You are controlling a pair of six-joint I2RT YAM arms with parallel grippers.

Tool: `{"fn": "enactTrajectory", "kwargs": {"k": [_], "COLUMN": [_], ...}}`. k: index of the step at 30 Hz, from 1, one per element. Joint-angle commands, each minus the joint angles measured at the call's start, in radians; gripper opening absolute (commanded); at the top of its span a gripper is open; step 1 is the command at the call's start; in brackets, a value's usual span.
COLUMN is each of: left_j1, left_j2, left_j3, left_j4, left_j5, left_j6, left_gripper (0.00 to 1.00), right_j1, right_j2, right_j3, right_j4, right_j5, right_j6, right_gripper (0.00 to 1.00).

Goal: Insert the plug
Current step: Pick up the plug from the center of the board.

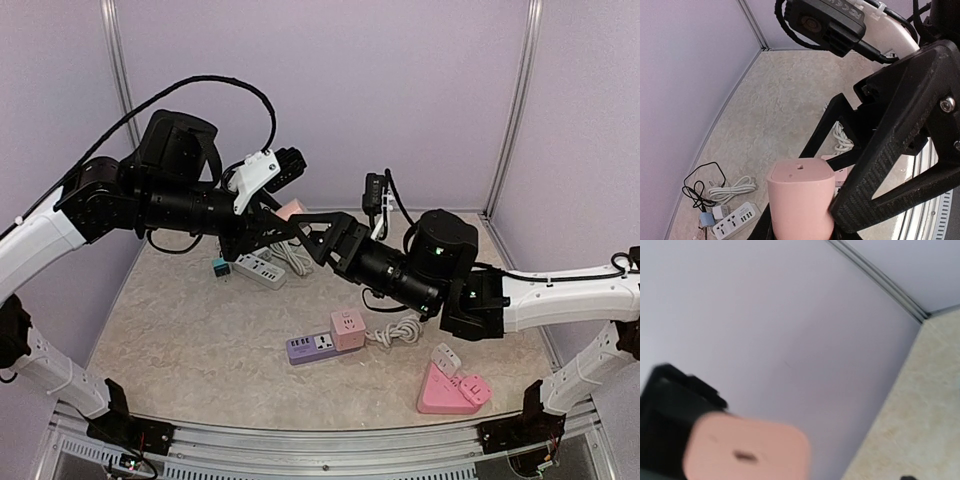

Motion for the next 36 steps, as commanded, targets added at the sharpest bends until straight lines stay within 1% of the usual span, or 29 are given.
{"fn": "enactTrajectory", "kwargs": {"k": [1, 5, 10, 12, 13, 15, 19, 21, 24, 27, 28, 31, 32, 34, 35, 36], "left_j1": [-0.008, -0.008, -0.018, -0.021, -0.025, -0.037, -0.058, -0.060, -0.064, -0.065, -0.067, -0.067, -0.067, -0.060, -0.052, -0.034], "left_j2": [0.013, 0.018, 0.023, 0.026, 0.027, 0.030, 0.032, 0.034, 0.037, 0.038, 0.038, 0.039, 0.040, 0.037, 0.034, 0.022], "left_j3": [-0.013, -0.014, -0.009, -0.009, -0.010, -0.018, -0.034, -0.036, -0.036, -0.041, -0.045, -0.054, -0.056, -0.064, -0.069, -0.079], "left_j4": [0.025, 0.026, 0.025, 0.026, 0.028, 0.030, 0.038, 0.044, 0.049, 0.056, 0.059, 0.067, 0.068, 0.056, 0.045, 0.033], "left_j5": [0.013, 0.007, -0.001, -0.038, -0.049, -0.080, -0.133, -0.148, -0.175, -0.186, -0.192, -0.218, -0.223, -0.212, -0.187, -0.147], "left_j6": [-0.010, -0.006, 0.004, 0.012, 0.018, 0.038, 0.067, 0.070, 0.081, 0.087, 0.090, 0.104, 0.108, 0.112, 0.113, 0.112], "left_gripper": [0.00, 0.00, 0.00, 0.00, 0.00, 0.00, 0.00, 0.00, 0.00, 0.00, 0.00, 0.00, 0.16, 0.77, 0.96, 0.98], "right_j1": [0.003, 0.002, 0.002, 0.003, 0.002, -0.003, -0.003, -0.004, -0.005, -0.007, -0.007, -0.006, -0.006, -0.006, -0.007, -0.006], "right_j2": [0.031, 0.024, 0.043, 0.057, 0.062, 0.065, 0.069, 0.073, 0.081, 0.084, 0.084, 0.083, 0.078, 0.060, 0.044, 0.027], "right_j3": [0.037, 0.035, 0.060, 0.070, 0.069, 0.068, 0.072, 0.072, 0.071, 0.075, 0.074, 0.072, 0.072, 0.068, 0.067, 0.070], "right_j4": [0.099, 0.097, 0.043, 0.028, 0.028, 0.023, 0.007, 0.008, 0.020, 0.017, 0.017, 0.014, 0.001, -0.038, -0.078, -0.131], "right_j5": [0.015, 0.033, 0.076, 0.080, 0.084, 0.086, 0.083, 0.079, 0.066, 0.063, 0.063, 0.065, 0.070, 0.094, 0.117, 0.150], "right_j6": [-0.022, -0.038, -0.025, -0.011, -0.003, 0.005, 0.011, 0.021, 0.032, 0.036, 0.040, 0.040, 0.033, 0.007, -0.017, -0.044], "right_gripper": [0.82, 0.82, 0.73, 0.73, 0.70, 0.62, 0.40, 0.33, 0.27, 0.05, 0.00, 0.00, 0.00, 0.00, 0.00, 0.00]}}
